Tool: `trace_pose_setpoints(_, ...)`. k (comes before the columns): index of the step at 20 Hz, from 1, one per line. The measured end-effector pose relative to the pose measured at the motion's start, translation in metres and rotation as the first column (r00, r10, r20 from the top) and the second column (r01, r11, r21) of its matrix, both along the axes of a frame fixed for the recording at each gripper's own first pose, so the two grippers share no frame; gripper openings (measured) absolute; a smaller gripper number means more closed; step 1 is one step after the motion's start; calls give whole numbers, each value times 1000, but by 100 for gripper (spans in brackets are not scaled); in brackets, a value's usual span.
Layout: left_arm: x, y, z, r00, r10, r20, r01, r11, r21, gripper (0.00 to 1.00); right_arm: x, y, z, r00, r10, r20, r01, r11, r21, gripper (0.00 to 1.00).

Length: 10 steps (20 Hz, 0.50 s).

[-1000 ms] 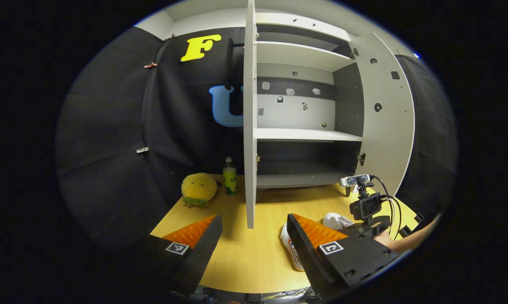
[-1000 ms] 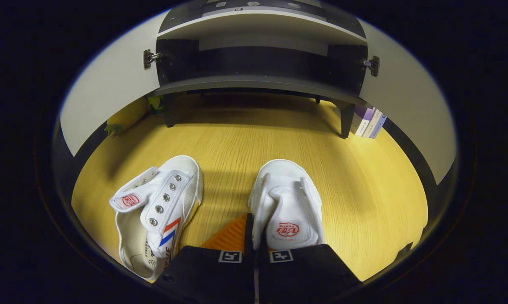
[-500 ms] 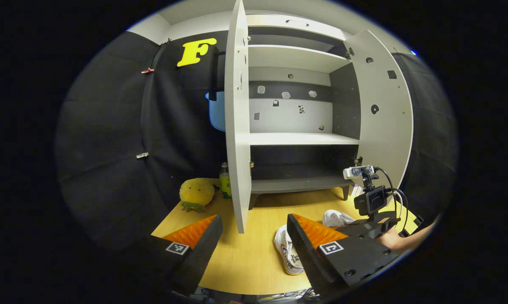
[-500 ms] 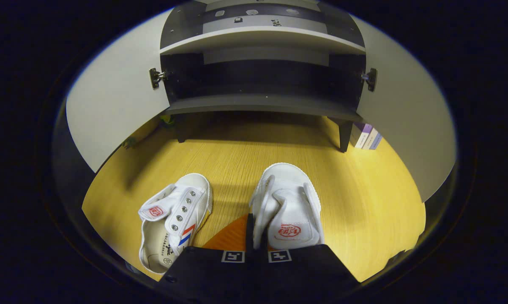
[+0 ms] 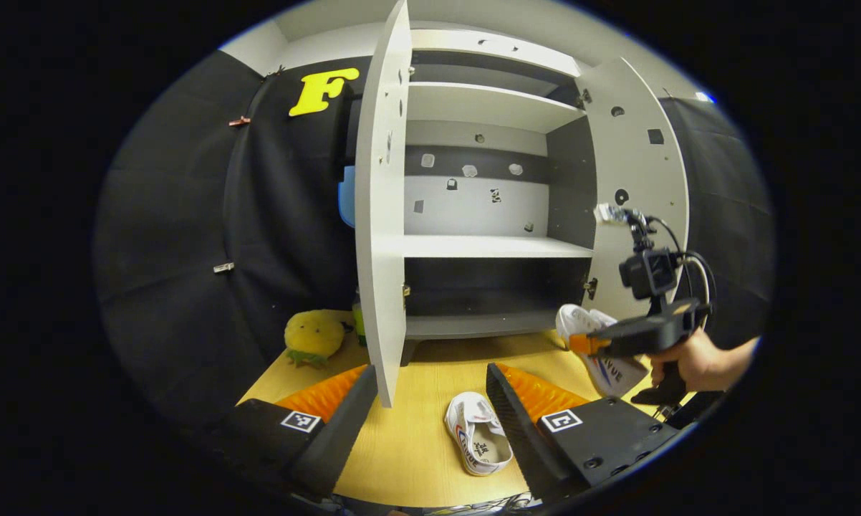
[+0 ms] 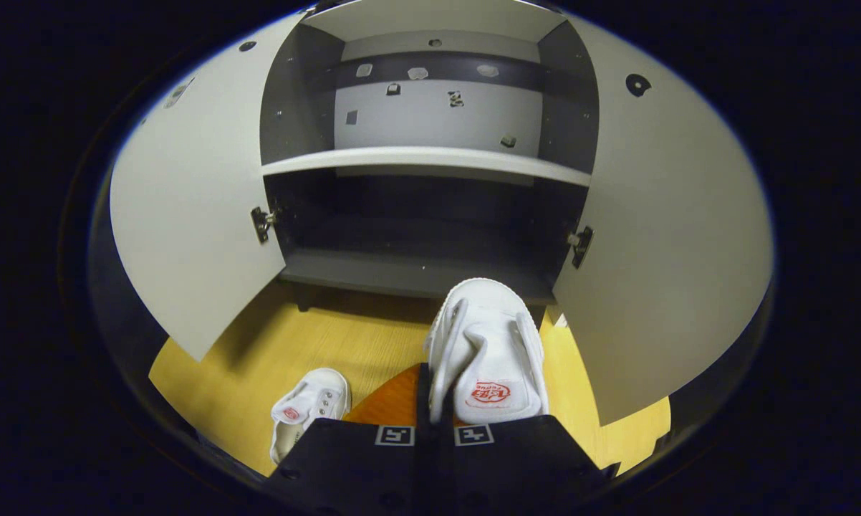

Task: Grab one shoe with the right hand and put it into the shoe cabinet, grab the other shoe with the left hand and put it into the shoe cabinet; then close the right door with the right hand and the left door with the left hand.

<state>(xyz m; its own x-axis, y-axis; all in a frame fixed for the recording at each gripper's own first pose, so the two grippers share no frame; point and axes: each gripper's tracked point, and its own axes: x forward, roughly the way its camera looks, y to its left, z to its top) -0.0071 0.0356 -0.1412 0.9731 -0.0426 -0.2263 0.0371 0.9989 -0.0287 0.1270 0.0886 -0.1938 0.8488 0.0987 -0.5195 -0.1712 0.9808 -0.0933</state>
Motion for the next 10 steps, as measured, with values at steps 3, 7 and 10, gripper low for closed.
trace_pose_setpoints(3,4,0,1,1000,-26,16,26,1000,7,96,19,3,54,998,1,67,-2,1000,19,5)
trace_pose_setpoints(7,7,-4,8,999,-32,34,33,999,-13,96,58,14,117,988,30,148,-33,999,22,5)
trace_pose_setpoints(10,7,3,15,998,11,63,-14,999,46,95,99,25,161,976,59,208,-59,998,-3,5)
